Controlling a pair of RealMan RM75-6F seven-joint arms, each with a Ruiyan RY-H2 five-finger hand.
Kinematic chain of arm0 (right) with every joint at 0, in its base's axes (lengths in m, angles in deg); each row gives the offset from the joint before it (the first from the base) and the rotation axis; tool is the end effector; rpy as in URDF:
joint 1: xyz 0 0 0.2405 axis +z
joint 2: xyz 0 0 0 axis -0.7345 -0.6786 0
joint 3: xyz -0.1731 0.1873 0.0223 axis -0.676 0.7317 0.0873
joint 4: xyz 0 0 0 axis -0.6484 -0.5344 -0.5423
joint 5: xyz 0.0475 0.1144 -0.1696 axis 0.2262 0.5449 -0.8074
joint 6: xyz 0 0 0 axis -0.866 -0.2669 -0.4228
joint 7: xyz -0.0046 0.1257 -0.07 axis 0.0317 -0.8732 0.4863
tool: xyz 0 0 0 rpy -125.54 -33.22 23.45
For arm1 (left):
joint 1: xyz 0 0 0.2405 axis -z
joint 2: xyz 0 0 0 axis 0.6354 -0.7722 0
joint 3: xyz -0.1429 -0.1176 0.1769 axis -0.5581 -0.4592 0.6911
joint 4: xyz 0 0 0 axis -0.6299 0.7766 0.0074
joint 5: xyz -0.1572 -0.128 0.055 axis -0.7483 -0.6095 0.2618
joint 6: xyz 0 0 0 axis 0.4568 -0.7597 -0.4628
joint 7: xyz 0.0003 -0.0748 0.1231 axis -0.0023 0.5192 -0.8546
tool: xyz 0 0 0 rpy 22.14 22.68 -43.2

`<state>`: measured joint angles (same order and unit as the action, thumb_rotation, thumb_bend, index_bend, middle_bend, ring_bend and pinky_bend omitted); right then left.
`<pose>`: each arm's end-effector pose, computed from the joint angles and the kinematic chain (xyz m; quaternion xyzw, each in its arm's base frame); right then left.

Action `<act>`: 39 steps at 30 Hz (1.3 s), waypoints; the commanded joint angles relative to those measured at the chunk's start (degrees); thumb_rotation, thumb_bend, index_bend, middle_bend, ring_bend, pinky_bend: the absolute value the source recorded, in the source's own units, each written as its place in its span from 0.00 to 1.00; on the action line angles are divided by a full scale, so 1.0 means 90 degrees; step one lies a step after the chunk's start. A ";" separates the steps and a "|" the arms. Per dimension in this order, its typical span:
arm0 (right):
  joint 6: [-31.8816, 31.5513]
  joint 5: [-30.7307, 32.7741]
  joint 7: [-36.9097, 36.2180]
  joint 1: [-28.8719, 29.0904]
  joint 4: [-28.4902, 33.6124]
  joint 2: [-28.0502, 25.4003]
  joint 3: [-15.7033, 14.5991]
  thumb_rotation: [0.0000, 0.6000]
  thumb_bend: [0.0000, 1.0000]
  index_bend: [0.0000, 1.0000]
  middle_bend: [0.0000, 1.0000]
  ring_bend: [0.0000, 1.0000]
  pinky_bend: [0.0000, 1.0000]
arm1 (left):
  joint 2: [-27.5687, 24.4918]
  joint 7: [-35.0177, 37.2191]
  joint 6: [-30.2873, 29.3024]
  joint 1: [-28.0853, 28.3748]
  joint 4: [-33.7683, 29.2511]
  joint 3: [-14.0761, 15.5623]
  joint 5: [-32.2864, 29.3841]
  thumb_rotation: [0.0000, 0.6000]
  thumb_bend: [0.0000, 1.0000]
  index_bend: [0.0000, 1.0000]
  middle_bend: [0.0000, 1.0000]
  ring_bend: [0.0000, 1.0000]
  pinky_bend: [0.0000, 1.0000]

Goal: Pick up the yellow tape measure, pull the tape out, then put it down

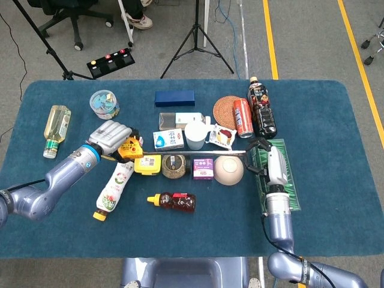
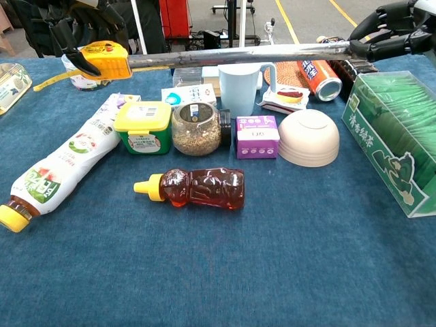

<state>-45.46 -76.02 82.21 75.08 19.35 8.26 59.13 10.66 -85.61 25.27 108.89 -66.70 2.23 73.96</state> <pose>-0.1519 -0.3232 0.0459 0.3720 -0.5902 0.5849 0.4137 -0.1043 0.4069 0.1102 -0.8124 -0.3636 -0.2249 0.3965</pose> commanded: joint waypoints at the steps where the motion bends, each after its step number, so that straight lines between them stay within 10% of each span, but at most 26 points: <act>1: 0.0008 0.0003 -0.0017 -0.0011 -0.0013 -0.0028 0.0003 1.00 0.91 0.61 0.35 0.30 0.28 | -0.0028 0.0006 0.0037 -0.0034 0.0029 0.0009 -0.0001 1.00 0.30 0.61 0.49 0.47 0.49; 39: -0.0078 -0.0135 0.0408 0.0384 0.0394 0.0454 -0.0113 1.00 0.92 0.61 0.35 0.31 0.28 | 0.0402 -0.0207 0.0100 0.0457 0.0008 -0.0416 -0.0667 1.00 0.30 0.61 0.49 0.47 0.49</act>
<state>-46.25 -77.12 85.71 78.33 22.80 12.12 58.25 13.86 -87.14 26.40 112.50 -66.70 -1.30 68.49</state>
